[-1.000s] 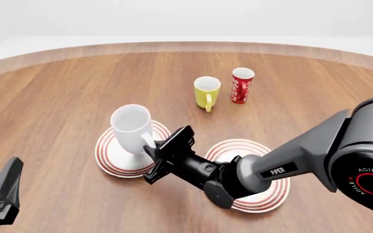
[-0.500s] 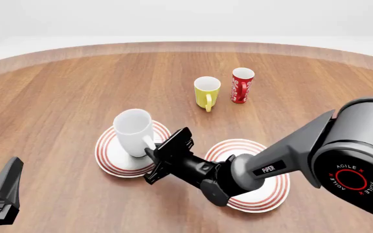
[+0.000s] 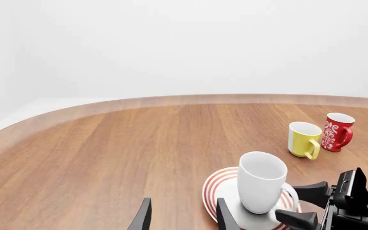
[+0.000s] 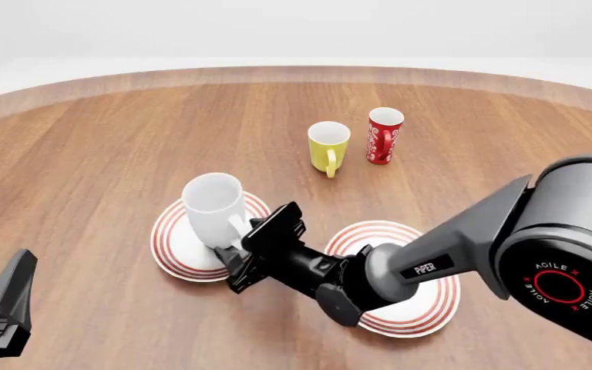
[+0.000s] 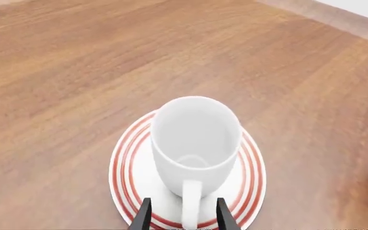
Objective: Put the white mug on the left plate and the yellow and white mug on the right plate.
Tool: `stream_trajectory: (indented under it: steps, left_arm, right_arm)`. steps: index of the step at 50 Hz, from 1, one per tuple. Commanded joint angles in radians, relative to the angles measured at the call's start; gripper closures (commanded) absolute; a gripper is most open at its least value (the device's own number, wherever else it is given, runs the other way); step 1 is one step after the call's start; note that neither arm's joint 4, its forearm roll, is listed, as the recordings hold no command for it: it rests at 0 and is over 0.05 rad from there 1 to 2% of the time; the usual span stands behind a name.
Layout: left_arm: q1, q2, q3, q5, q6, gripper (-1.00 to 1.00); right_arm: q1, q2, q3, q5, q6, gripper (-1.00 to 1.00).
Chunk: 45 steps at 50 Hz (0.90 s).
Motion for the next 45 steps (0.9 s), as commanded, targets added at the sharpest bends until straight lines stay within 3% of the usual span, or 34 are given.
stream_trajectory:
  steps: [1, 23, 32, 45]
  left_arm:
    - [0.000, 0.000, 0.000, 0.000, 0.000, -1.00]
    - [0.000, 0.000, 0.000, 0.000, 0.000, -1.00]
    - [0.000, 0.000, 0.000, 0.000, 0.000, -1.00]
    - [0.000, 0.000, 0.000, 0.000, 0.000, -1.00]
  right_arm:
    - [-0.010, -0.034, 0.026, -0.007, -0.004, -1.00]
    - [-0.040, -0.121, 0.114, -0.051, -0.001, -1.00]
    - [-0.059, -0.191, 0.168, -0.052, -0.057, -1.00]
    - [-0.110, -0.252, 0.217, -0.079, -0.069, -1.00]
